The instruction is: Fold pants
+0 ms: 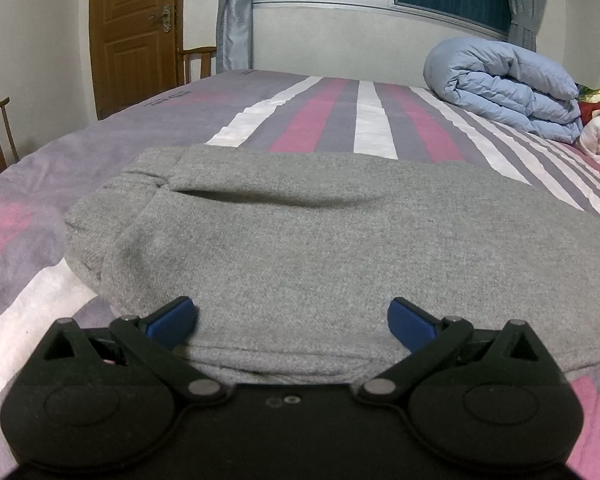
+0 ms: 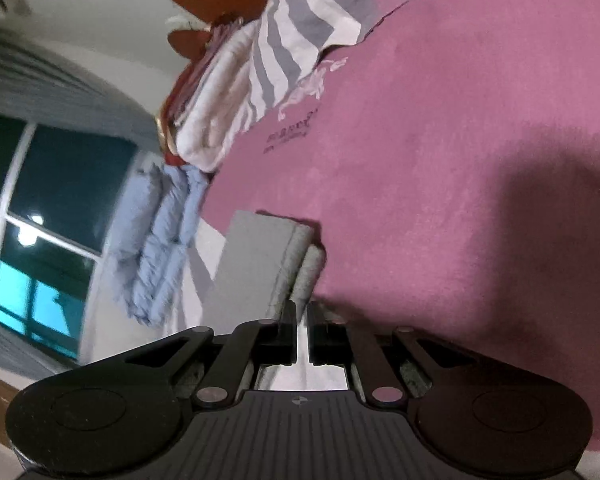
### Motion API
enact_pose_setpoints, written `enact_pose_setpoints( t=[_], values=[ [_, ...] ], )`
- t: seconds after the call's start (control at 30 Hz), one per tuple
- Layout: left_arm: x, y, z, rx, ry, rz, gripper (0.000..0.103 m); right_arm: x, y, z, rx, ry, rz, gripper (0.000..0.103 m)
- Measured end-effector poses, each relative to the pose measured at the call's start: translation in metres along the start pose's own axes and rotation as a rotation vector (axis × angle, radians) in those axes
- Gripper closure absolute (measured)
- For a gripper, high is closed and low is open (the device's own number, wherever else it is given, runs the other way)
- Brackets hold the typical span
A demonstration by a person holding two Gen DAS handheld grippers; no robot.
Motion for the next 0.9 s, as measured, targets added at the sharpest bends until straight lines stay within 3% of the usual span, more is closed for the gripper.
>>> enact_pose_setpoints(
  t=[0.47, 0.67, 0.8, 0.9],
  values=[
    [-0.001, 0.000, -0.001, -0.004, 0.001, 0.000, 0.006, -0.004, -0.017, 0.005, 0.030, 0.020, 0.028, 0.097],
    [0.000, 0.000, -0.001, -0.004, 0.001, 0.000, 0.006, -0.006, -0.032, 0.017, 0.028, 0.105, 0.054, 0.097],
    [0.000, 0.000, -0.001, -0.004, 0.001, -0.001, 0.006, -0.010, -0.014, 0.032, 0.028, 0.229, -0.031, 0.102],
    [0.000, 0.000, -0.001, -0.005, 0.001, -0.001, 0.006, -0.029, 0.007, 0.031, 0.019, 0.225, -0.125, 0.102]
  ],
)
Point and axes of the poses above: each gripper's, at about its wrist camera, not at the fingertips, and y roughly against the way its jaws point, z to its left, x to its underside, the point moved 3 cm from there along -y, roughly the way its jaws point, and after that the axes turned 8 degrees about -y, right-handed, at the moved point
